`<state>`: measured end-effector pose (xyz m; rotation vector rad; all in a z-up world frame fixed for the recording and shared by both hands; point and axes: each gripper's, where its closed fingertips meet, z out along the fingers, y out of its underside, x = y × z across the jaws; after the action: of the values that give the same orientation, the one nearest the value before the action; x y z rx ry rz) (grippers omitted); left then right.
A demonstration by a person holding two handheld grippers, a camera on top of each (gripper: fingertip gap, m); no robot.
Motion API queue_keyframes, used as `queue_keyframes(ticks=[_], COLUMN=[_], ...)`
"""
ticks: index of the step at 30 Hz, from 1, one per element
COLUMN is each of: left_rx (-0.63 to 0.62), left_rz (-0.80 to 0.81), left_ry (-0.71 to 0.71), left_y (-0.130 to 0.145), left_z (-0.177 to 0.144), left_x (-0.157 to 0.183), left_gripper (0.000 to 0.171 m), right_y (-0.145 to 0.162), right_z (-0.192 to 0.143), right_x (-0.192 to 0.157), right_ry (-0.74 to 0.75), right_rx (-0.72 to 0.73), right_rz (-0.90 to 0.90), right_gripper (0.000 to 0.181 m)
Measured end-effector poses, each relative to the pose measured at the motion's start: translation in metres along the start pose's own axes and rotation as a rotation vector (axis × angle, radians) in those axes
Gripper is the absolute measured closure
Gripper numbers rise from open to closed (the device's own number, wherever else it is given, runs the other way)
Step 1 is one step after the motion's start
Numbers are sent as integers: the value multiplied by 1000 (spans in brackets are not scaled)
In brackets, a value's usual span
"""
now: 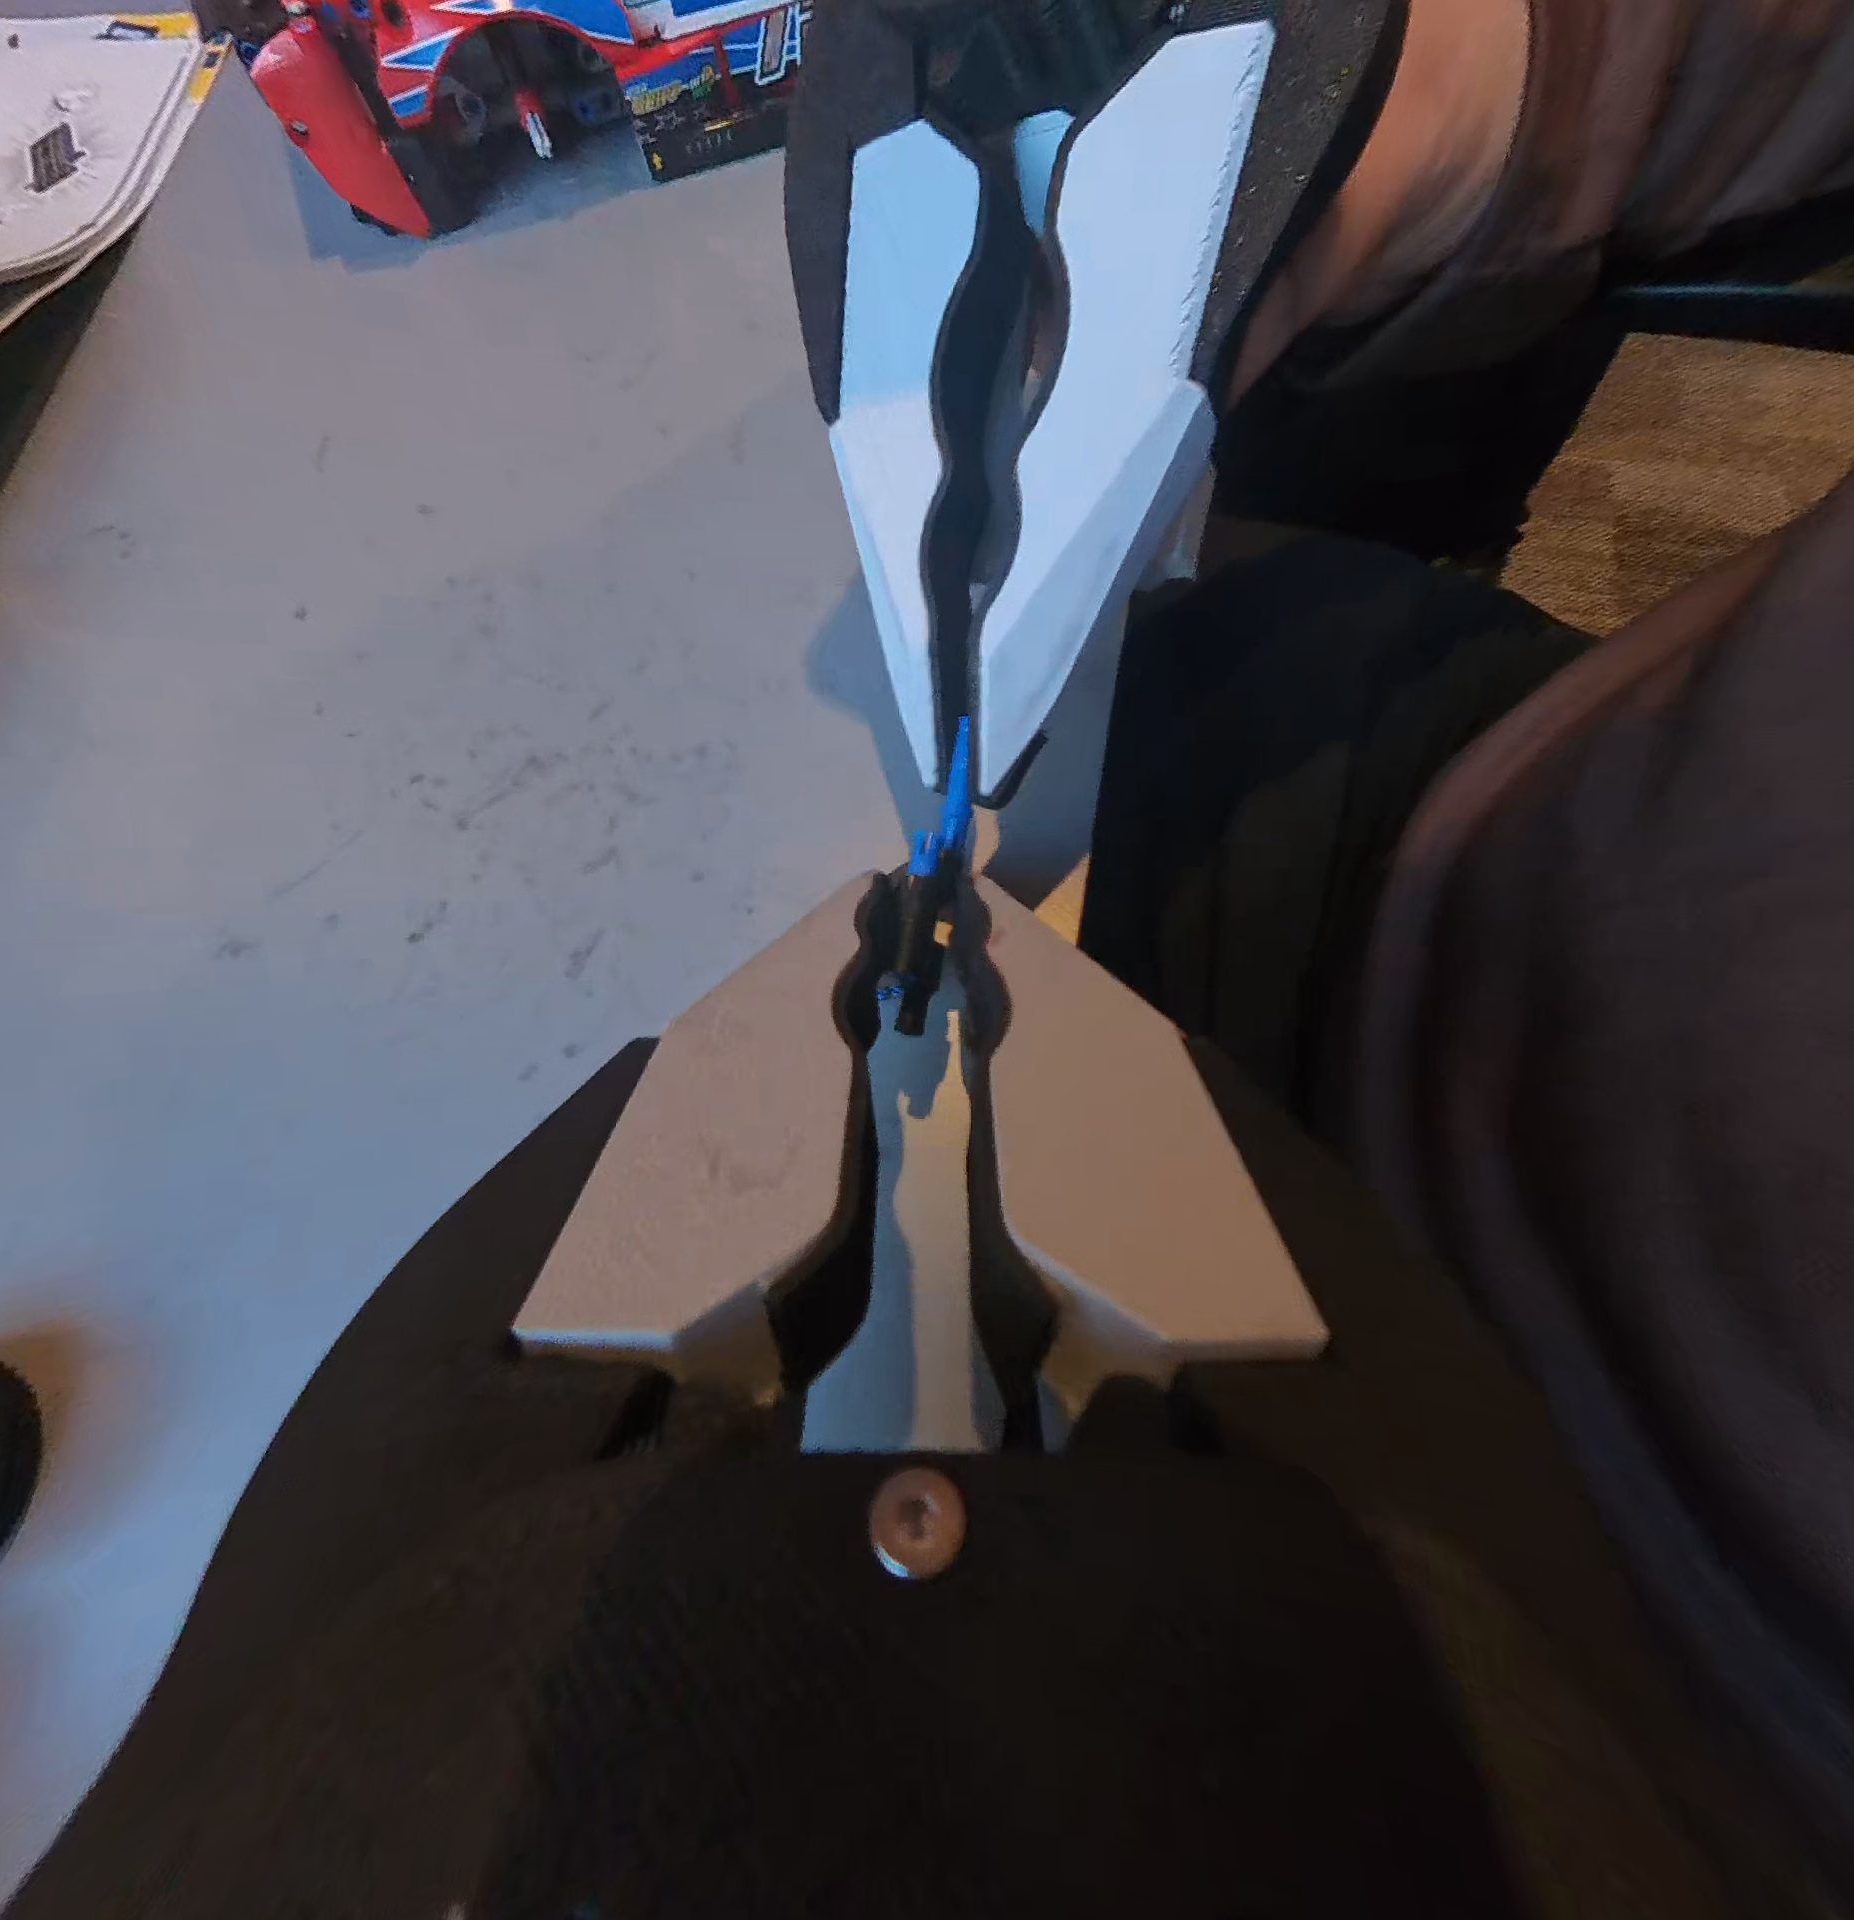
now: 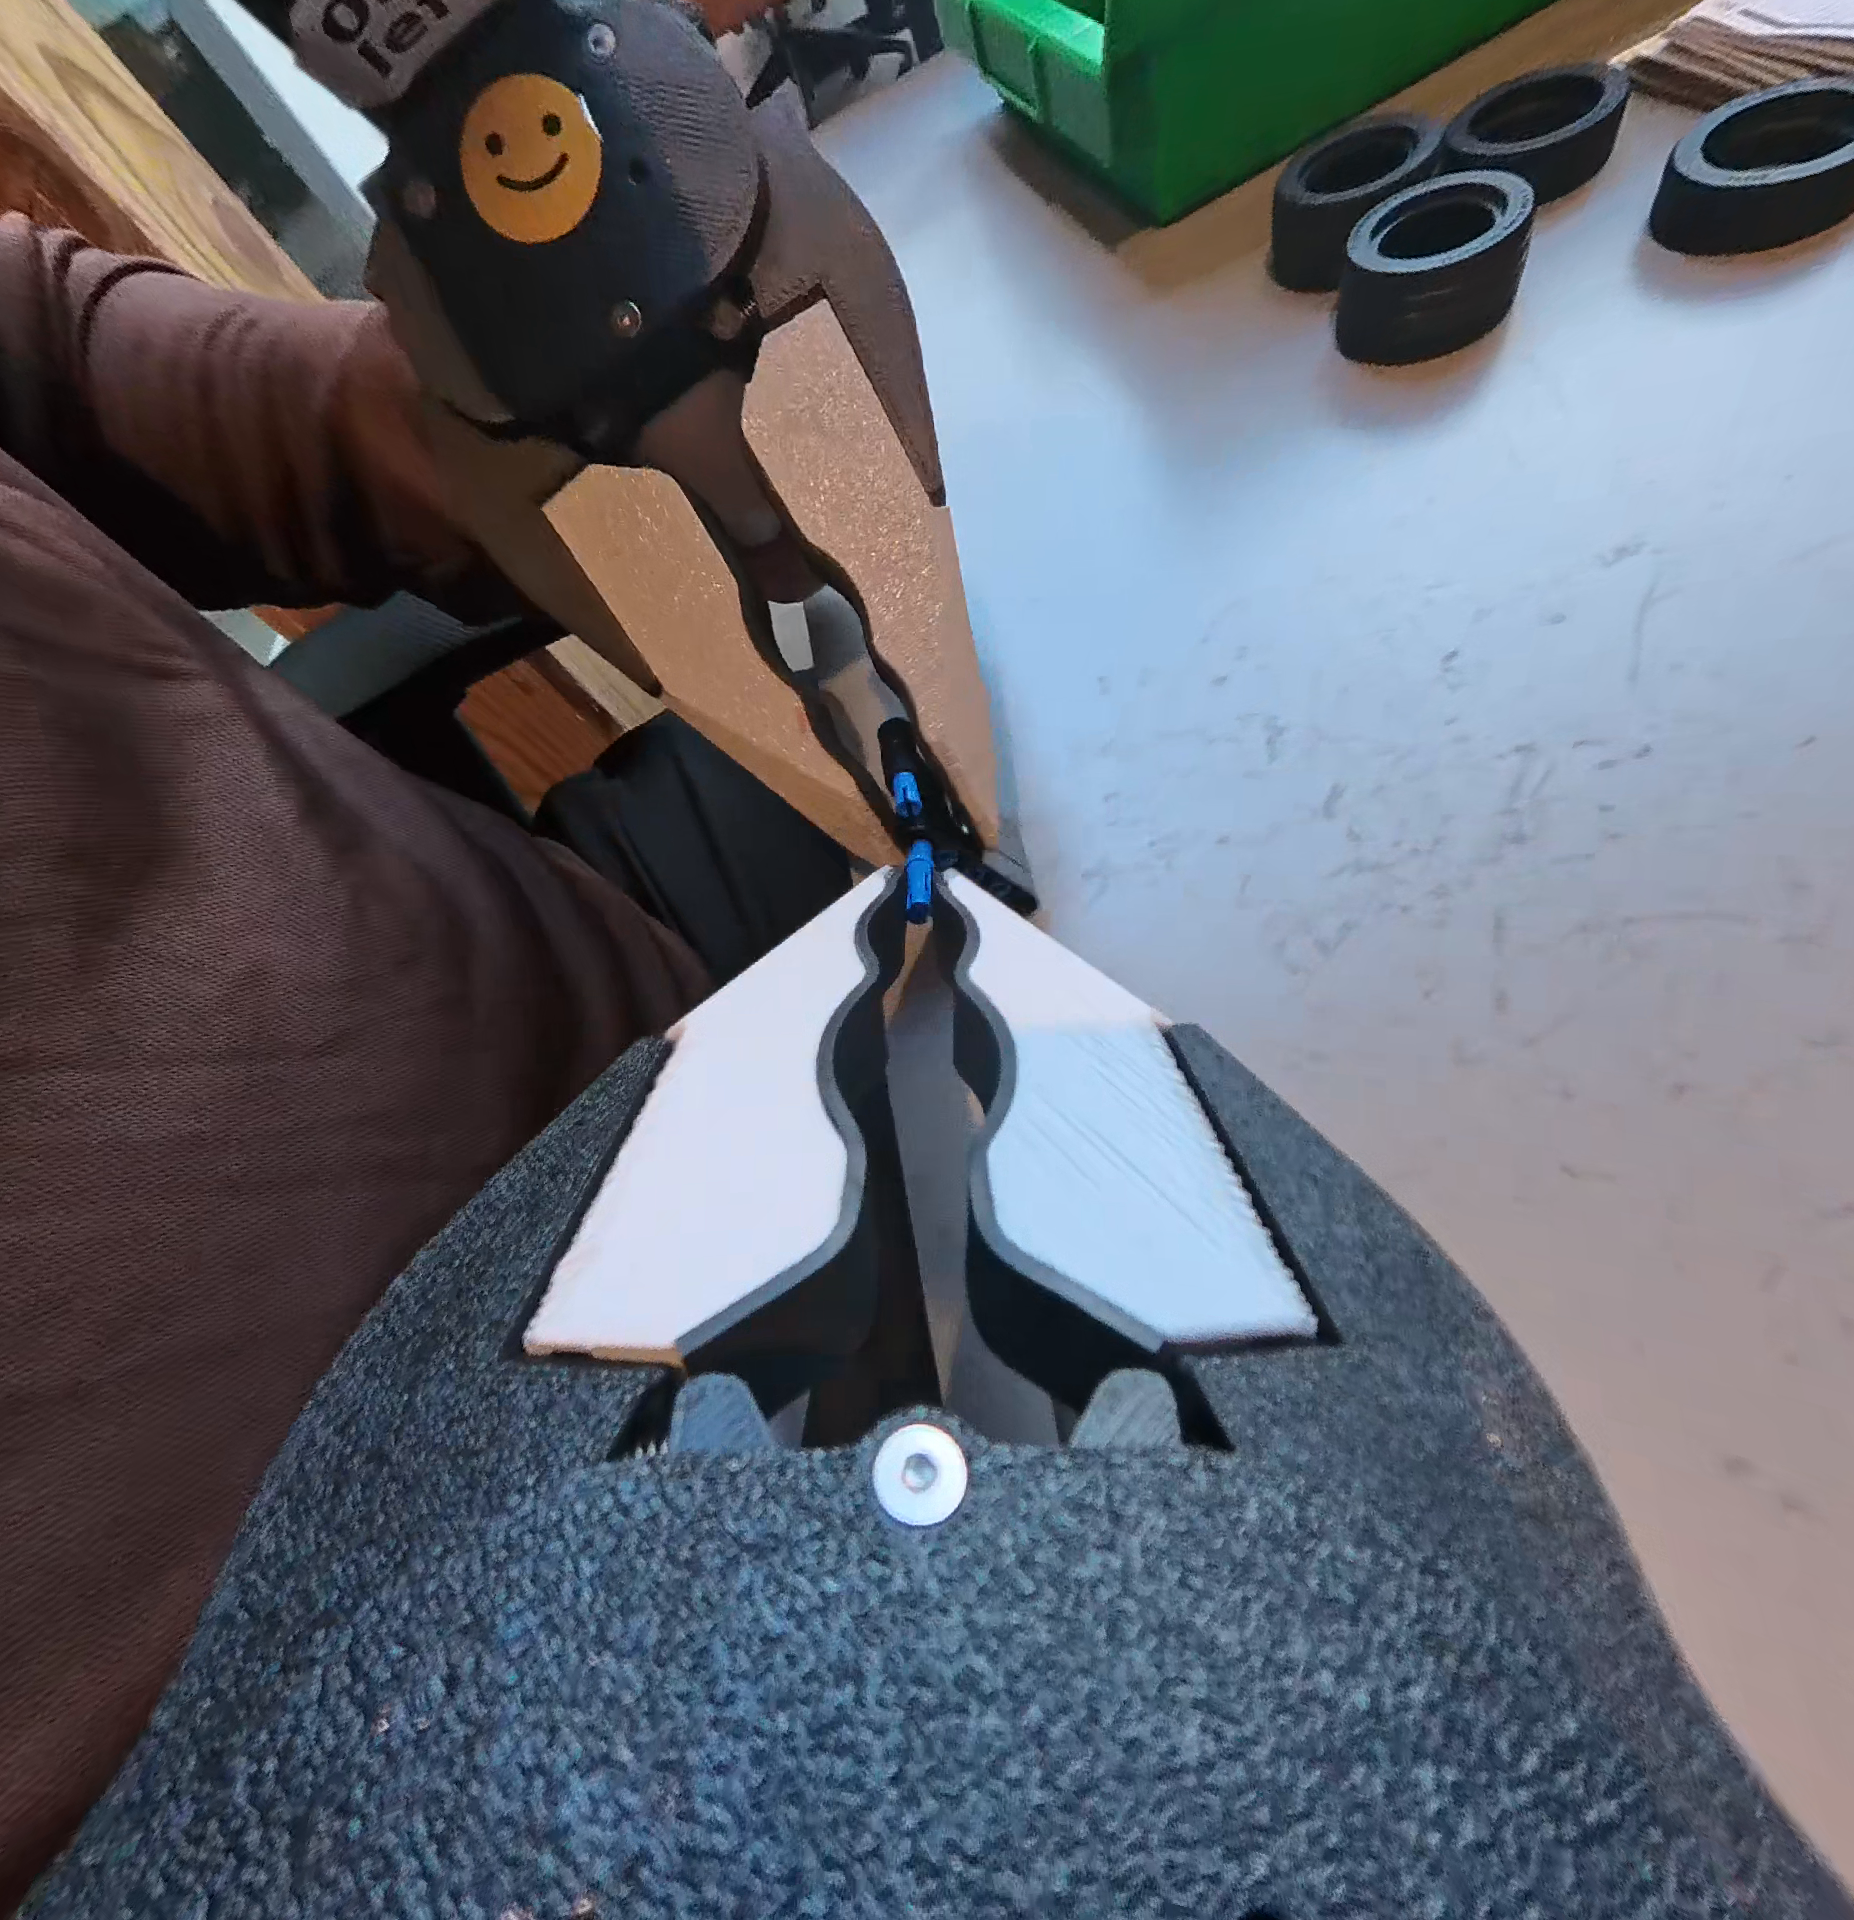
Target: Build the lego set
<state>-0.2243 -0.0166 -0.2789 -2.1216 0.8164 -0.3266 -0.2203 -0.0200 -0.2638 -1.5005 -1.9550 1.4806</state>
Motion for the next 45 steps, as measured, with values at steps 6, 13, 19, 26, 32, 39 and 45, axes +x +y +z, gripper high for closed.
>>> queue_keyframes(ticks=[6,13,19,26,32,39,45], left_rx=[25,67,65,58,59,57,67], left_rz=[-43,-105,-100,-66,-50,-48,32], left_ry=[76,81,142,234,249,268,247], left_y=[-2,-4,-1,1,6,10,11], left_z=[-1,0,-4,-5,-11,-16,-18], left_x=[-1,-9,-8,-7,-10,-11,-8], left_gripper=[163,166,166,166,166,166,165], right_y=[-4,-10,-11,-12,-16,-18,-7], right_z=[0,0,5,7,14,20,26], right_x=[2,13,12,11,10,10,13], right_ry=[-22,86,59,-28,63,154,155], right_rx=[-2,-34,-37,-49,-22,-12,-89], right_rz=[30,-114,-175,-289,-492,-655,-647], right_gripper=[177,178,178,177,177,177,177])
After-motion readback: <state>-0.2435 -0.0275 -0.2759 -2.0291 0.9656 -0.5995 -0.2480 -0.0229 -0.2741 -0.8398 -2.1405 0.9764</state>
